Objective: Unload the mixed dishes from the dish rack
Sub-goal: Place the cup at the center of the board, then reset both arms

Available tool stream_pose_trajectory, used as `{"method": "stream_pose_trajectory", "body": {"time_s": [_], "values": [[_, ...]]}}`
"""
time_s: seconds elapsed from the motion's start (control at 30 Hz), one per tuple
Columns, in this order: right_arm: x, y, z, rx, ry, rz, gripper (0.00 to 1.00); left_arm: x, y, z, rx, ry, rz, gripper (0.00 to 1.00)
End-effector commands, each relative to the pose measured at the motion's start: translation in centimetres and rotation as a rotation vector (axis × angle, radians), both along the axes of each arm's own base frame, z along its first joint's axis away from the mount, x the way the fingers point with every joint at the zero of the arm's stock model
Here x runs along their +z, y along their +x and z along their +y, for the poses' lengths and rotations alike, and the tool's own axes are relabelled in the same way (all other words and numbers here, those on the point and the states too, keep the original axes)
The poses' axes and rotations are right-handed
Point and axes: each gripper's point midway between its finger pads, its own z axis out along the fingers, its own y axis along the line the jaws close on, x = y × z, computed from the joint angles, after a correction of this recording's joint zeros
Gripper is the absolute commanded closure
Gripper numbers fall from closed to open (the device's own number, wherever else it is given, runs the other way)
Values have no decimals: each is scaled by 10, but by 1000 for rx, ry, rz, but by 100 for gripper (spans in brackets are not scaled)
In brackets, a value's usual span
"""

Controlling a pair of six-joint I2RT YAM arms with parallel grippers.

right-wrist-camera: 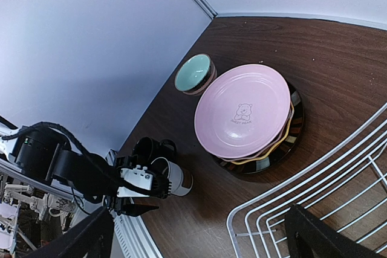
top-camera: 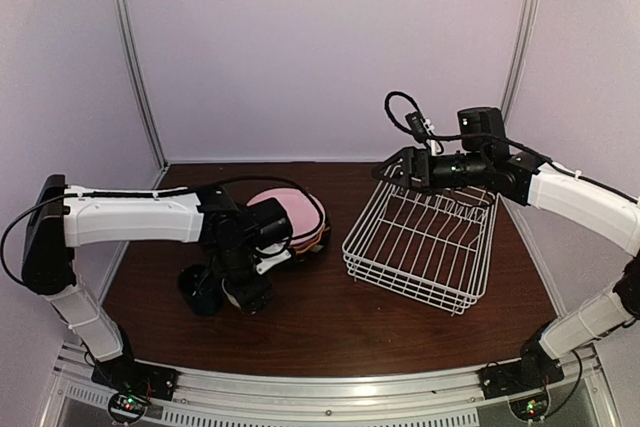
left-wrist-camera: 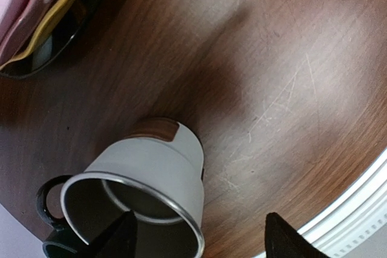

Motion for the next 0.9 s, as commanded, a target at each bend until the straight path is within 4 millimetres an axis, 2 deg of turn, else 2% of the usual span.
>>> {"method": "stream_pose_trajectory", "body": {"time_s": [0.0,0.07,0.1,0.2,0.37,0.53,0.67,0.77,0.87], "values": [[19,0,-4,-13,22,-40,0,34,12,-13,-1,-73,-76,17],[18,0,-5,-15,22,-39,0,47,17,-21,-3,-110,-106,4],[19,0,-5,-15,21,-42,0,53,21,-24,-4,-125,-127,3],[20,0,-7,-24,13,-52,0,78,37,-31,0,-158,-213,3],[23,0,-9,-28,9,-71,0,135,66,-53,34,-293,-363,3],[23,3,-10,-38,-1,-92,0,196,102,-74,101,-531,-453,3],[27,8,-14,-67,-23,-130,0,239,140,-74,194,-776,-490,3],[29,15,-18,-101,-41,-163,0,252,160,-69,246,-884,-495,3],[28,24,-19,-132,-52,-191,0,247,185,-54,341,-896,-523,3]]}}
